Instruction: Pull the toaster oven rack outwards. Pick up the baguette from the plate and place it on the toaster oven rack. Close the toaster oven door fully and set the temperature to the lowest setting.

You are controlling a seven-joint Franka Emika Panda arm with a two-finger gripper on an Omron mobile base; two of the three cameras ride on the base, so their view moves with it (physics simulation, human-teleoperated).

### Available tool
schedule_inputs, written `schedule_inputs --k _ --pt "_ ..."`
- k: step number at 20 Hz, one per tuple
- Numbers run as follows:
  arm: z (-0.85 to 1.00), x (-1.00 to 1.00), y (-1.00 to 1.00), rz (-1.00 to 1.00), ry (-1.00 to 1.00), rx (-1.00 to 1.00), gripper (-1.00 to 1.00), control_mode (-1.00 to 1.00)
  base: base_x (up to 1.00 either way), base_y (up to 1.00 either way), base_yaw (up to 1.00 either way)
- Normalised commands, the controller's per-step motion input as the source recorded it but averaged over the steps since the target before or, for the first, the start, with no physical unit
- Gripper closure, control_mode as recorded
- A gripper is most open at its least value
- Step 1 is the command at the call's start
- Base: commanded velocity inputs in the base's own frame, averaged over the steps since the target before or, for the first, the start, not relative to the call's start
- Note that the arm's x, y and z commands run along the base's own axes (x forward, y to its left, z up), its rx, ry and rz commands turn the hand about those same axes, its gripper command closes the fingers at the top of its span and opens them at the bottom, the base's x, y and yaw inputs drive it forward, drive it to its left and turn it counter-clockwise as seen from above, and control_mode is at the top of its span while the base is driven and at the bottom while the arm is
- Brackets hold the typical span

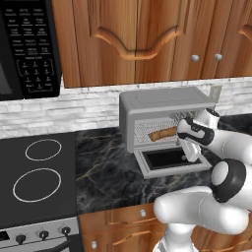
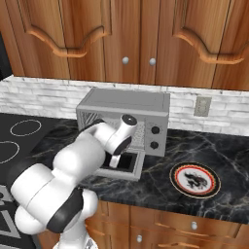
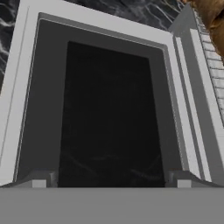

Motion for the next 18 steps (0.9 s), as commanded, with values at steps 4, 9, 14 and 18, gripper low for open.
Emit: schedule_inputs --k 4,9,14,18 --pt "0.0 0.38 0.0 0.01 0.0 0.02 -1.0 -1.0 0.0 0.0 0.0" --pt "0.0 0.52 0.0 0.02 -0.01 0.03 -1.0 -1.0 0.0 0.0 0.0" --pt "0.0 0.54 0.0 0.05 -0.14 0.03 -1.0 -1.0 0.0 0.0 0.0" --pt "0.0 0.24 0.0 0.04 -0.32 0.05 -1.0 -1.0 0.0 0.0 0.0"
